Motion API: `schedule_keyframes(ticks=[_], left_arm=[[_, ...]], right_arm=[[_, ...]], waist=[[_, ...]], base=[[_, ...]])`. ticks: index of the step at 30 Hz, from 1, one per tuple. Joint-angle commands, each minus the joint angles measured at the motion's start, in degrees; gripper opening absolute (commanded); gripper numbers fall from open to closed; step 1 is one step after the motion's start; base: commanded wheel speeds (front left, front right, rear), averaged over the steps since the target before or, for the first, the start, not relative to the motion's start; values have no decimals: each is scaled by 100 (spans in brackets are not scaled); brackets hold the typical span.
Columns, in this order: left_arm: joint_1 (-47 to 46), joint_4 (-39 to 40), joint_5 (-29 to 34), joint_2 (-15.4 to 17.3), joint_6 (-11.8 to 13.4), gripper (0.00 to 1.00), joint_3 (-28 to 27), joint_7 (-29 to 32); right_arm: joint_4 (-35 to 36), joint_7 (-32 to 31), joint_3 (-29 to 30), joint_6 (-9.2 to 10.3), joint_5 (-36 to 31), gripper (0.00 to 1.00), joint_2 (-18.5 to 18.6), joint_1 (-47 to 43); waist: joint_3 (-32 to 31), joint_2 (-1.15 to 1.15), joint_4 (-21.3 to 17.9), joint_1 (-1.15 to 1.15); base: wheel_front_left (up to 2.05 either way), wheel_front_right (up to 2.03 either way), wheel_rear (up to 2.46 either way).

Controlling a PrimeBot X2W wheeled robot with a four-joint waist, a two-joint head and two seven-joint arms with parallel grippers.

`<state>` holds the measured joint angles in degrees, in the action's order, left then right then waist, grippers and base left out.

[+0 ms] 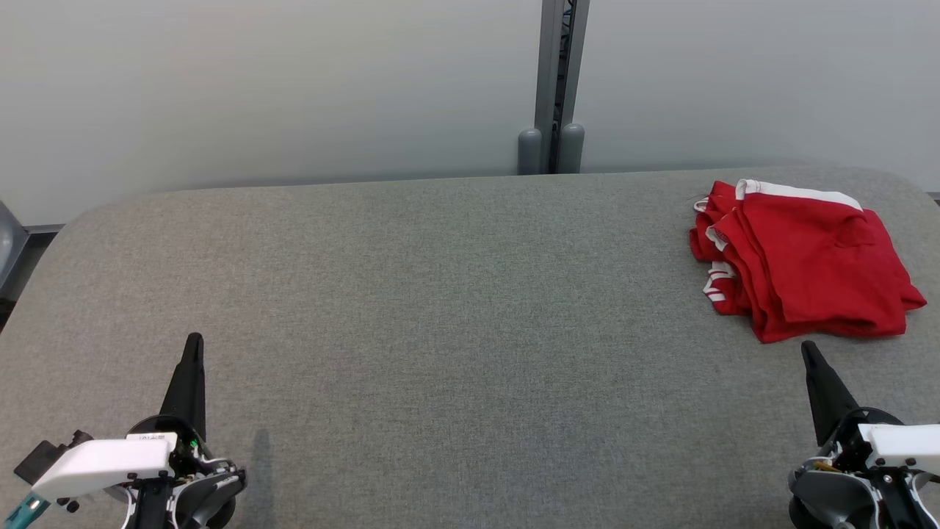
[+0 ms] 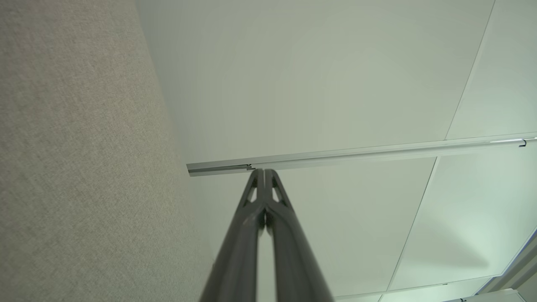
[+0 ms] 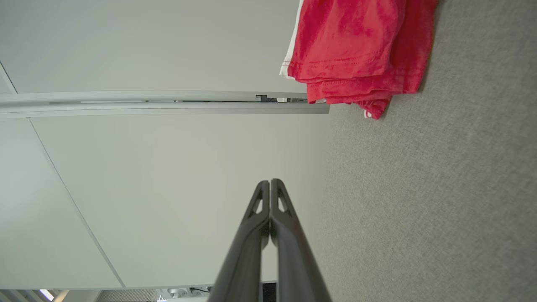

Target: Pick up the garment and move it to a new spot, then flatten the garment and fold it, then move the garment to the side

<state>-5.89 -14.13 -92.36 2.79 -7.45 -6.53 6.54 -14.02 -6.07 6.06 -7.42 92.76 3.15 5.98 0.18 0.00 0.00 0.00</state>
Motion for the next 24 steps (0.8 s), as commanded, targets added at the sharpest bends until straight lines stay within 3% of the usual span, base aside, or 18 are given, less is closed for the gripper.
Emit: schedule_keyframes(ticks=[1, 24], left_arm=[[-72, 12, -9, 15, -18, 0, -23, 21], [-72, 13, -9, 15, -18, 0, -22, 20]], right_arm=[[-13, -32, 14, -12, 1, 0, 5, 50], [-15, -38, 26, -12, -20, 0, -4, 53]], waist=[[0, 0, 0, 0], [0, 0, 0, 0]], base=[[0, 0, 0], [0, 0, 0]])
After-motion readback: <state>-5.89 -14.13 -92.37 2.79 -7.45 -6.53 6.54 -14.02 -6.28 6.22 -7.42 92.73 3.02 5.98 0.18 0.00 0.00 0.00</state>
